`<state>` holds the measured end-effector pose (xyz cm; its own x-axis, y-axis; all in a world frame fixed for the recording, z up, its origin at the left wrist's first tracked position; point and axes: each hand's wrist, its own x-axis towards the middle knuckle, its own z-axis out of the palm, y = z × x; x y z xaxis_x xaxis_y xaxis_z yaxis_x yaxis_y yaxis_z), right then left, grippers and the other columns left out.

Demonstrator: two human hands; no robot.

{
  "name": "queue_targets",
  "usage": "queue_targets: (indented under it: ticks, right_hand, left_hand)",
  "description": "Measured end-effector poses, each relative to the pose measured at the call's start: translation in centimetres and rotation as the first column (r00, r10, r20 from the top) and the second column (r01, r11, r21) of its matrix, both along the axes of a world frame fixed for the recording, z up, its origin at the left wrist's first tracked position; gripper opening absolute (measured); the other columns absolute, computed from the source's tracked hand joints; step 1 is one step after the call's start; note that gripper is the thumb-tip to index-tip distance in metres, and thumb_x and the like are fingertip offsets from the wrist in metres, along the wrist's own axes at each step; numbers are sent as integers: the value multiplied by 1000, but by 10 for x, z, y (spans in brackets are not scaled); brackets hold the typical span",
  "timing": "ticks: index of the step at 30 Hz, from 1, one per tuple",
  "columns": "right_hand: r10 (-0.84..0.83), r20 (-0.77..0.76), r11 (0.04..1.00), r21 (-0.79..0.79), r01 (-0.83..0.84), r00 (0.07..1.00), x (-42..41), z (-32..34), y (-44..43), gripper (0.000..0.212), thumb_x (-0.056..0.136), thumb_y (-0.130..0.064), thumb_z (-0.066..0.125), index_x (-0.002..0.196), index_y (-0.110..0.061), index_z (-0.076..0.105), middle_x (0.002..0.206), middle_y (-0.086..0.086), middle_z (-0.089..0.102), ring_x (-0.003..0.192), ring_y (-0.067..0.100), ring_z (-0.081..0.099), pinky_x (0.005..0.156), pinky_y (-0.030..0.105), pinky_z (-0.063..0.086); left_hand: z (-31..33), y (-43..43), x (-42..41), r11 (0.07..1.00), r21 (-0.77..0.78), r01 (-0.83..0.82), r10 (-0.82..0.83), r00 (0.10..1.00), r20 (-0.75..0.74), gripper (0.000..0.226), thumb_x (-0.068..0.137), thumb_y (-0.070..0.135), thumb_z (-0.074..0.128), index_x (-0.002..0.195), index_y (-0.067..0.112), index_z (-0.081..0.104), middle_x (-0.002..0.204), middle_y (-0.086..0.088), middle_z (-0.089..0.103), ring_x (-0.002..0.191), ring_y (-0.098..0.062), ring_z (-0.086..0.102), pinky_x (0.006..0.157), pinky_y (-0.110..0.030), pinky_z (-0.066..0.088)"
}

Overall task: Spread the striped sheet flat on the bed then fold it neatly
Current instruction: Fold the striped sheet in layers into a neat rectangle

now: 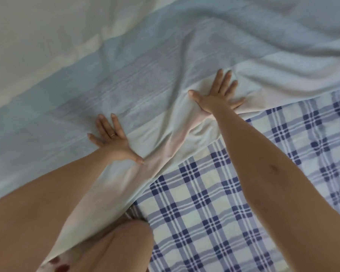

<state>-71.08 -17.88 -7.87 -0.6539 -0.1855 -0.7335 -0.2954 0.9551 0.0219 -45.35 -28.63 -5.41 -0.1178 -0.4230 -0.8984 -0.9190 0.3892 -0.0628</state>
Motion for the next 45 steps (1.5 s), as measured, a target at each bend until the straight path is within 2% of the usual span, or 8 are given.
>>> queue_targets:
  ticks: [18,21,28,38,40,42,44,45]
  right_hand:
    - [-17,152,996,87,4,988,-11,6,-8,116,69,-92,23,130,-22,-46,144,5,-48,136,32,-37,104,69,-15]
    - [2,160,994,106,-19,987,-13,12,-11,118,68,-92,25,133,-22,-44,144,5,-48,136,32,-37,105,70,-14]
    - [43,160,986,151,-67,986,-9,18,-15,118,70,-91,27,140,-21,-37,145,3,-47,137,27,-37,105,67,-19]
    - [250,16,967,-65,-248,968,-15,-3,20,117,74,-84,37,147,-17,-25,153,11,-32,143,33,-22,106,70,-6]
    - [357,-148,874,-296,-385,922,-11,2,44,96,83,-67,44,151,-8,11,157,22,5,144,35,10,111,61,13]
    - [417,-391,563,-597,-571,820,4,16,79,54,86,-44,48,123,-4,51,128,20,49,120,31,44,99,45,35]
    - [573,-550,269,-574,-774,607,25,21,112,27,87,-28,46,98,-7,60,100,13,60,96,28,54,83,38,37]
    - [656,-548,213,-526,-823,520,31,18,122,26,88,-24,43,94,-7,62,94,11,61,91,29,58,79,37,40]
  left_hand:
    - [-3,-6,-18,996,70,-60,43,974,224,177,31,68,84,108,2,-61,110,-27,-65,121,-41,-50,105,-69,-11]
    - [0,-10,-16,994,100,-36,18,984,178,175,33,68,83,105,3,-63,109,-27,-65,111,-40,-55,103,-71,-10]
    - [2,-12,-7,996,86,-38,30,995,97,168,39,69,81,101,4,-61,133,-32,-48,126,-45,-42,100,-74,-7]
    - [-9,3,9,998,-53,37,-38,999,-14,164,41,66,83,104,17,-60,136,-23,-50,129,-38,-42,100,-69,-15]
    - [-9,6,12,993,-103,62,-65,998,-26,164,42,66,83,111,16,-58,138,-22,-49,131,-36,-41,101,-68,-15]
    - [-5,20,16,983,-173,55,-62,997,-36,161,48,62,83,130,13,-47,145,-21,-40,136,-34,-34,103,-65,-15]
    - [-1,52,21,934,-357,-18,-46,984,-170,129,64,41,82,150,9,-8,155,-23,-9,145,-34,-9,108,-64,-5]
    - [-1,74,23,861,-505,-57,-111,949,-296,96,69,23,79,145,7,22,150,-25,17,141,-37,15,109,-62,10]
